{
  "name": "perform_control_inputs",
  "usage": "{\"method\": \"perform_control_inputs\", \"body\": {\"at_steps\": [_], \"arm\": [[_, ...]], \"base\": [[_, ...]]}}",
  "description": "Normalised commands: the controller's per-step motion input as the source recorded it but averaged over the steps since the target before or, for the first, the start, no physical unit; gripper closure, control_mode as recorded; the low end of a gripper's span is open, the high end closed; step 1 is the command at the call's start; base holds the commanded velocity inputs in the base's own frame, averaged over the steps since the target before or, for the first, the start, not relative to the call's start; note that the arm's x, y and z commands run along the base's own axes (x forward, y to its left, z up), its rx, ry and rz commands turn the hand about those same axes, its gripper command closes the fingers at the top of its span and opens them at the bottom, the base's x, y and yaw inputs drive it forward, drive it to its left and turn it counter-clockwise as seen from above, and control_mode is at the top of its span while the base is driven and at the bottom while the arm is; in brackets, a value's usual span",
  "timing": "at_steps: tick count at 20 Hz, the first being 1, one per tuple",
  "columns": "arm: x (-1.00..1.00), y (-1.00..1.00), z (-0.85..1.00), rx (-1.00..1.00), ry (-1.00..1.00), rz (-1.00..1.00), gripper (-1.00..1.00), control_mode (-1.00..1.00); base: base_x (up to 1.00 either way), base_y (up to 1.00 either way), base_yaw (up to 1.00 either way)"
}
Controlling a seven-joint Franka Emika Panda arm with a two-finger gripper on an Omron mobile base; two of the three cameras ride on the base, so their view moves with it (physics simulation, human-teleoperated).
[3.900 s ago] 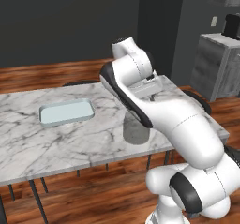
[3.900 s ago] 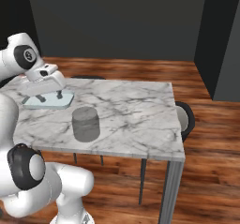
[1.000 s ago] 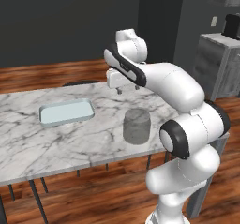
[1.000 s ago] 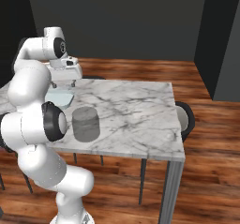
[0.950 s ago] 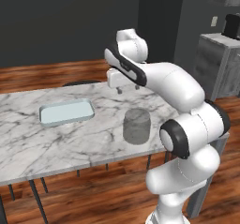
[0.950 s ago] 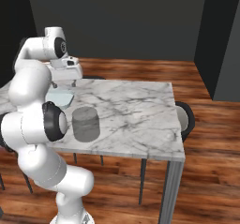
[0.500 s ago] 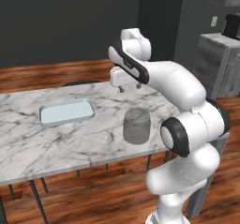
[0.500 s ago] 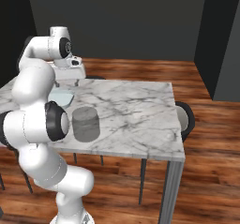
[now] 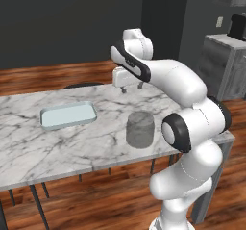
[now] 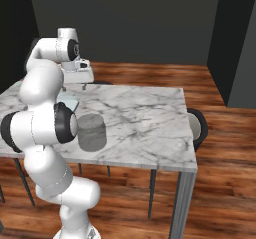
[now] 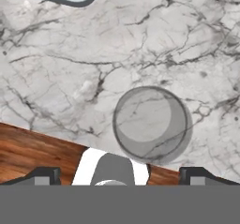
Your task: Pick the jar and jar from the dining table and place them in the open cabinet. Close the cabinet after placing the objects.
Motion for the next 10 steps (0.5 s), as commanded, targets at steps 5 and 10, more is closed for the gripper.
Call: {"method": "perform_control_inputs", "body": {"at_steps": [5, 10], "arm": [[0.2, 0.01, -0.15, 0.0, 0.04, 0.04, -1.0, -1.0], [0.12, 0.0, -0.31, 0.0, 0.06, 0.04, -1.0, -1.0]], "base": [[0.0, 0.0, 0.0], [0.0, 0.0, 0.0]]}}
